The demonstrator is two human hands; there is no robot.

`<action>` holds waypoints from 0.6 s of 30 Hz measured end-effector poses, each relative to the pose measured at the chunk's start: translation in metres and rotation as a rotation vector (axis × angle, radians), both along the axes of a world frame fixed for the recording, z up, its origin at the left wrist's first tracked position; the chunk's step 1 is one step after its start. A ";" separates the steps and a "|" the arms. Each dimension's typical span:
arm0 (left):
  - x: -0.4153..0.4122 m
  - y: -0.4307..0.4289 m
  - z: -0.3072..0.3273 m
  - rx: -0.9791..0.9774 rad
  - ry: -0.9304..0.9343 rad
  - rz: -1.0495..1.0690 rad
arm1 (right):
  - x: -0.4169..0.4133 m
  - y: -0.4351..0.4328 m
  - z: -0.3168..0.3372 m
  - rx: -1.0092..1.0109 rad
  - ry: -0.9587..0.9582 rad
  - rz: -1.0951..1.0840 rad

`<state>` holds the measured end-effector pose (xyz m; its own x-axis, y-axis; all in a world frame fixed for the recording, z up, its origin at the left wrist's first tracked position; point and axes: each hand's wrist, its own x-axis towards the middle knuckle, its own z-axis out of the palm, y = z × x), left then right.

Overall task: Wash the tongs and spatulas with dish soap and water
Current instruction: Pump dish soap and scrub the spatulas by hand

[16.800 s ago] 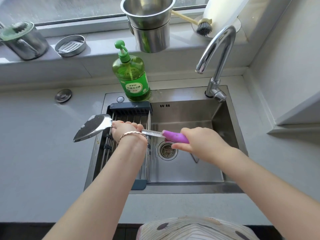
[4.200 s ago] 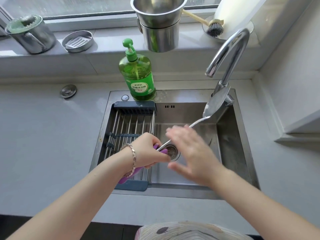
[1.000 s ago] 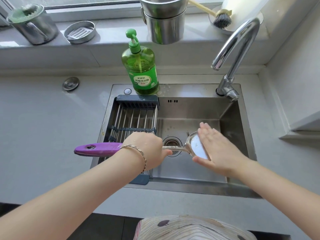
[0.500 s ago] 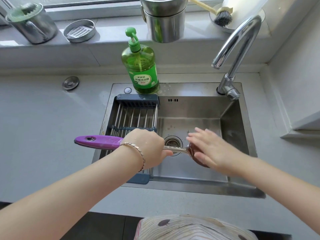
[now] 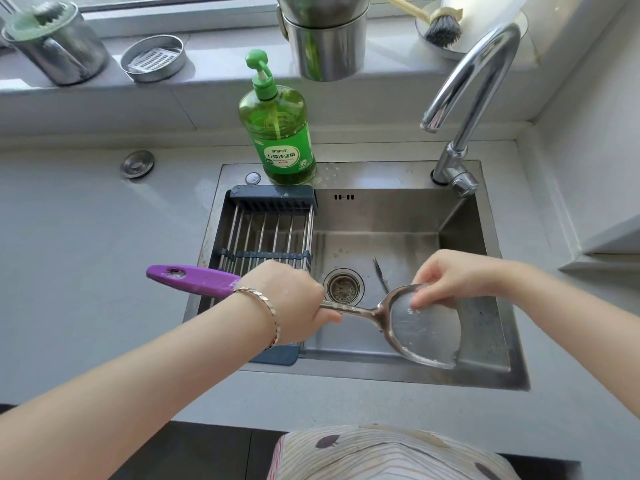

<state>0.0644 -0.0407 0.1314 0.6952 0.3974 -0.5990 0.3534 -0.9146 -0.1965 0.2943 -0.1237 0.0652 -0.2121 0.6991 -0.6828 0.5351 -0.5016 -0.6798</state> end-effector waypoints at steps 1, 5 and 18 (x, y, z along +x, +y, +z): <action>0.004 -0.002 0.001 -0.003 -0.005 -0.012 | -0.009 0.004 -0.002 0.068 -0.197 0.075; 0.013 -0.002 0.003 0.000 -0.017 -0.008 | -0.042 0.007 -0.004 0.310 -0.570 0.210; -0.004 0.004 -0.013 -0.033 0.018 0.142 | -0.058 -0.055 -0.007 0.614 -0.527 0.501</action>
<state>0.0604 -0.0371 0.1185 0.6224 0.4710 -0.6251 0.4766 -0.8616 -0.1747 0.2364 -0.1784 0.0584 -0.3542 0.8788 -0.3197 0.9038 0.2339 -0.3584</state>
